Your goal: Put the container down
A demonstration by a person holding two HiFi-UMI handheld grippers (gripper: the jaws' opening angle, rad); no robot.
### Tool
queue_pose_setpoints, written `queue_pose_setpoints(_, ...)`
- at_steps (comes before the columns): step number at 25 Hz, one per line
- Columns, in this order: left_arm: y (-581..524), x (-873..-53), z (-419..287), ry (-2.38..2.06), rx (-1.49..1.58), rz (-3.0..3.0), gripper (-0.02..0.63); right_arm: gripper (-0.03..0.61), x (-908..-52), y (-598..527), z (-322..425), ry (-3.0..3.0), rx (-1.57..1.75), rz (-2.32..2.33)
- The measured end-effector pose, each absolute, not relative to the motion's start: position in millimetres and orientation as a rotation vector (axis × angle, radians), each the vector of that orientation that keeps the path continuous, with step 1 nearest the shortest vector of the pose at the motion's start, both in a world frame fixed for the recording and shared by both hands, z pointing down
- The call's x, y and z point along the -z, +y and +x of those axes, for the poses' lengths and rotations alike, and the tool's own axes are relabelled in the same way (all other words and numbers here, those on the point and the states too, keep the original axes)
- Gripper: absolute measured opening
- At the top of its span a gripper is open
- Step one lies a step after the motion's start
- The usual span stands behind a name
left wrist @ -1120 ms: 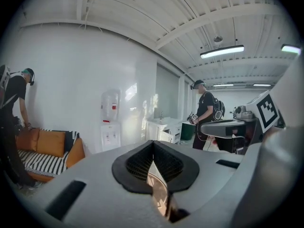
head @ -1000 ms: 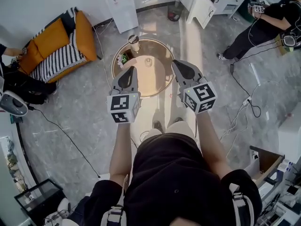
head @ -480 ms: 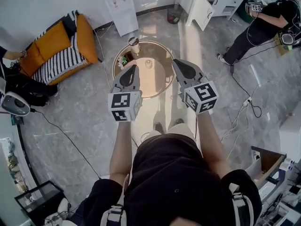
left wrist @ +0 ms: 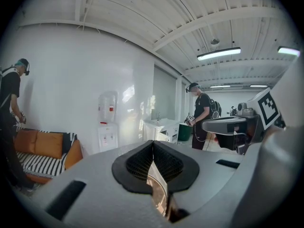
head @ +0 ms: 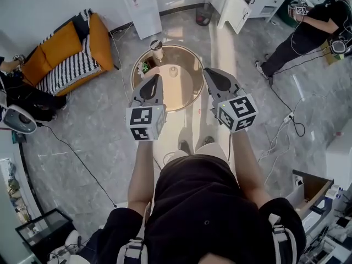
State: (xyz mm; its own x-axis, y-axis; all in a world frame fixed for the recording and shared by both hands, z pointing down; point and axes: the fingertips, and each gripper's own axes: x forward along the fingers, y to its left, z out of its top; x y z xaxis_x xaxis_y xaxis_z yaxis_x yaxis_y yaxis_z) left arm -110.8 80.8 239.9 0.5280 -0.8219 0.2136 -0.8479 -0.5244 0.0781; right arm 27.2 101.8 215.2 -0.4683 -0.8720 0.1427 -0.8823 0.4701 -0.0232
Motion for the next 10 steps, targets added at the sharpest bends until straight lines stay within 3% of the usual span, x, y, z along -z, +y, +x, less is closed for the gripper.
queue_pose_setpoints(10,78.6,-242.3,-116.8,-1.452,-0.208,2.612,0.019,0.003,-212.7,104.0,22.0,-2.609,-0.132,1.535)
